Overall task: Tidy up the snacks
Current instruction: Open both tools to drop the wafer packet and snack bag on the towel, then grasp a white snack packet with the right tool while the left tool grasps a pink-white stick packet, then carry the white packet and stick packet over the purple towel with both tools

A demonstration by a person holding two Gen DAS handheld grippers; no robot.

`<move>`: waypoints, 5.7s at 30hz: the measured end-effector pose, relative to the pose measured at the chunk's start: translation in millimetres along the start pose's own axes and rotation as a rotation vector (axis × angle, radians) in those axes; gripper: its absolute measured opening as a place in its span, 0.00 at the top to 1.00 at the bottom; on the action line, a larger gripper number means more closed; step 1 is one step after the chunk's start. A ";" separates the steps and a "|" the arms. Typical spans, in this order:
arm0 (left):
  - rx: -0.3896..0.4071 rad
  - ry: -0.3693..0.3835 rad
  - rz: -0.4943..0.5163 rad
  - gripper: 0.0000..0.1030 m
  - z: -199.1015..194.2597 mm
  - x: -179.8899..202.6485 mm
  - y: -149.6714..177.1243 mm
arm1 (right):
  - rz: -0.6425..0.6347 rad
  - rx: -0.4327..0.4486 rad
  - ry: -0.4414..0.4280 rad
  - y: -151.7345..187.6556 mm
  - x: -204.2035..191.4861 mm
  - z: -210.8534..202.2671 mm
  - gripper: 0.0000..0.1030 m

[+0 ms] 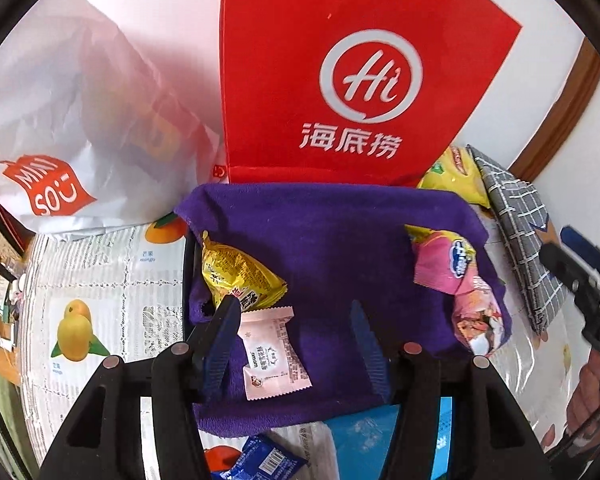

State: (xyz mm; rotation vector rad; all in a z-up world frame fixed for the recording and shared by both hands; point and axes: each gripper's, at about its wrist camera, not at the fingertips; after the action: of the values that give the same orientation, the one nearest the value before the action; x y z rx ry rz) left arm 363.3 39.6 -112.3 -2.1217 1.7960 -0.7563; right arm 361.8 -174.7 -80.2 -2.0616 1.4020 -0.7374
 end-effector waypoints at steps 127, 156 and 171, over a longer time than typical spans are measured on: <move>0.127 0.042 -0.006 0.72 -109.8 -16.6 127.9 | 0.044 0.000 -0.038 108.2 -29.7 -95.9 0.49; 0.158 0.031 -0.008 0.72 -90.1 -6.0 39.8 | 0.046 0.054 -0.151 1.7 -35.8 -34.3 0.50; 0.187 0.063 0.012 0.72 -71.4 5.8 -19.8 | 0.053 0.083 -0.138 -45.8 -24.6 -0.4 0.50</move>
State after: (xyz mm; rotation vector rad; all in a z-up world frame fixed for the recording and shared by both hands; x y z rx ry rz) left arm 341.7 47.3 -41.6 -1.9856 1.6936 -0.9576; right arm 383.5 -137.1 -51.6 -1.9642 1.3218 -0.6091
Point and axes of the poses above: each gripper's, at about its wrist camera, not at the fingertips, and z roughly the way its jaws point, x to its right, y to its underside, and after that the axes turned 10 degrees about -z, right-handed
